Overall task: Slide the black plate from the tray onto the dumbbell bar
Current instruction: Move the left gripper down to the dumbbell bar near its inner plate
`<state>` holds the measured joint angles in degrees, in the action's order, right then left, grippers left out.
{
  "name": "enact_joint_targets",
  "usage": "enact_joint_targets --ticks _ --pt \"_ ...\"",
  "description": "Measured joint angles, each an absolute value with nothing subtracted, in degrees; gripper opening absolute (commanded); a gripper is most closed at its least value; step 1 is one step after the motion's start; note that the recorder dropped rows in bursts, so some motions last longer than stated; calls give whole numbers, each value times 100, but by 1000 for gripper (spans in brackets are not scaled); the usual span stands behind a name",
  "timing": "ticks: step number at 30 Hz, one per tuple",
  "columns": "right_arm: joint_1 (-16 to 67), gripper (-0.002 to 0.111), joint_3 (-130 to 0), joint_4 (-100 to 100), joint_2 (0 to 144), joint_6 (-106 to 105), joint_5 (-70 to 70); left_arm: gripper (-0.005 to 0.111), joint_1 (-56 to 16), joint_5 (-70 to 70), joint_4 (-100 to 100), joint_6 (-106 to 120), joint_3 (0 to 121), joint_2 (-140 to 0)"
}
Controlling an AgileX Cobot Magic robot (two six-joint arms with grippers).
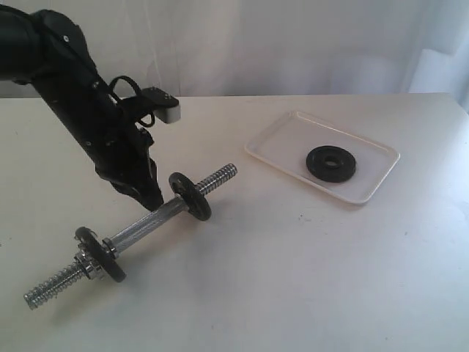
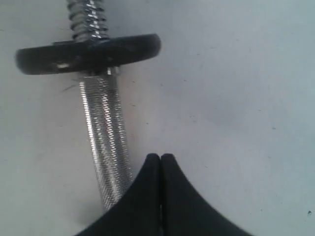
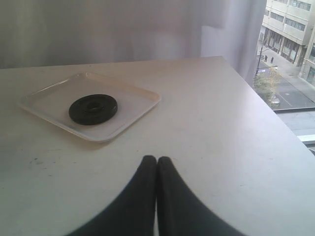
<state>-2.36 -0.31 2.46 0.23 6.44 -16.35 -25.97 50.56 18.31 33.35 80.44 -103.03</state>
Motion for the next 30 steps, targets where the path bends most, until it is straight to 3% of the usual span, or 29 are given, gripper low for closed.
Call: enact_joint_targets --ticks 6,9,11,15,30 --pt "-236 0 -31 246 23 644 -1635 1 -2674 4978 1831 3348 8044 -10428" --pt "-236 0 -31 246 23 644 -1635 15 -2674 4965 1831 3408 8044 -10428" --pt "-236 0 -31 246 23 644 -1635 39 -2674 4978 1819 3432 8044 -10428" --pt "-236 0 -31 246 23 644 -1635 106 -2674 5142 1819 3432 8044 -10445" --pt "-236 0 -31 246 23 644 -1635 105 -2674 5078 1786 3454 8053 -10864"
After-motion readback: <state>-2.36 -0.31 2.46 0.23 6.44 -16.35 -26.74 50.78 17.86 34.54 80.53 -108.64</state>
